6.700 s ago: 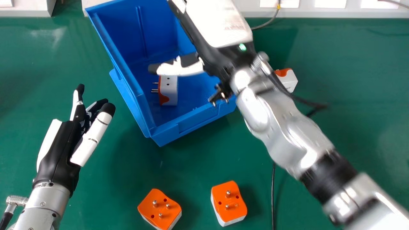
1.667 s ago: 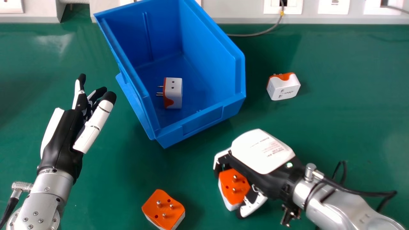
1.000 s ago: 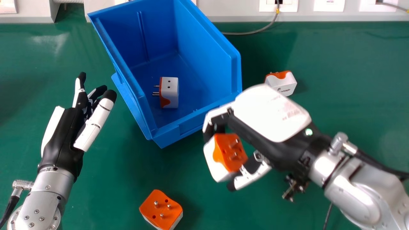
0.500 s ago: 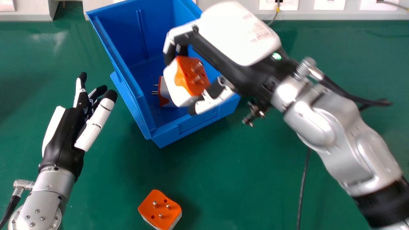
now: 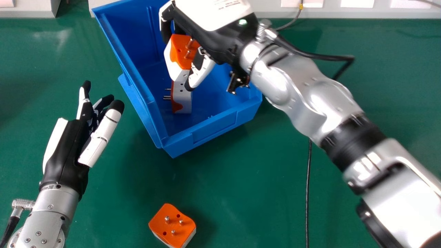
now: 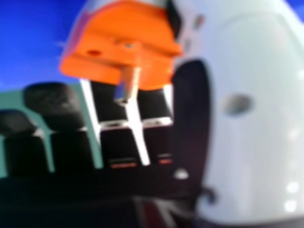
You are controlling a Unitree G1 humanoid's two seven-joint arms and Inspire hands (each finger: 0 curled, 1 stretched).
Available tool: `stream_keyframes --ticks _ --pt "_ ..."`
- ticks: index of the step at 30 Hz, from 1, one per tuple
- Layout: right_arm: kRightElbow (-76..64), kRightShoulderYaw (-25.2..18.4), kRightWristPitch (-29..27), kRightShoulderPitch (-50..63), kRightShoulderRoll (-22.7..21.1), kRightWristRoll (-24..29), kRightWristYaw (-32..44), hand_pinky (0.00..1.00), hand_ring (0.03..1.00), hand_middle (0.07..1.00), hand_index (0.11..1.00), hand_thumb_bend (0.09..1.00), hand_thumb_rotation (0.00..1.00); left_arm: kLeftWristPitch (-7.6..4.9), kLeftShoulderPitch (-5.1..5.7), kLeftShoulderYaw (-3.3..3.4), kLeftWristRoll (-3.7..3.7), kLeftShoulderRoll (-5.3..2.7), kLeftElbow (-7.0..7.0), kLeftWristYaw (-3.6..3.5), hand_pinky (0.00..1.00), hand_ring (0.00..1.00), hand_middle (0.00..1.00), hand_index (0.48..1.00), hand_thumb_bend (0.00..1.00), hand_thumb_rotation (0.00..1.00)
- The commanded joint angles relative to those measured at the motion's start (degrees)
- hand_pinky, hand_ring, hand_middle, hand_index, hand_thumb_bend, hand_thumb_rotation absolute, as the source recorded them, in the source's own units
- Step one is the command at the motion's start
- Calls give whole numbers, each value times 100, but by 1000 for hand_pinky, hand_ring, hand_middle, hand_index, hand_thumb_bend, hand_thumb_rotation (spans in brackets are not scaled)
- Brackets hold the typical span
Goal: Pick all objects and put in blue box
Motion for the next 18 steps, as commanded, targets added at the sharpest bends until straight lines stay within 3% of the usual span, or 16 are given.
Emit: stream_keyframes --ticks 1,10,14,18 --pt "436 60 24 -579 189 57 -223 111 166 257 474 496 143 -51 48 7 -11 23 -177 26 889 919 933 965 532 816" --pt "1555 263 128 -1048 661 110 -404 96 138 220 482 503 133 -6 129 -25 34 1 -330 95 887 915 933 961 534 818" --pt "1767 460 150 -1127 718 25 -464 75 116 196 485 508 125 9 144 -42 48 -37 -373 121 886 914 932 960 534 817" --pt "1915 693 184 -1150 742 -74 -547 57 97 173 487 511 121 64 186 -71 64 -88 -513 155 884 913 931 959 536 817"
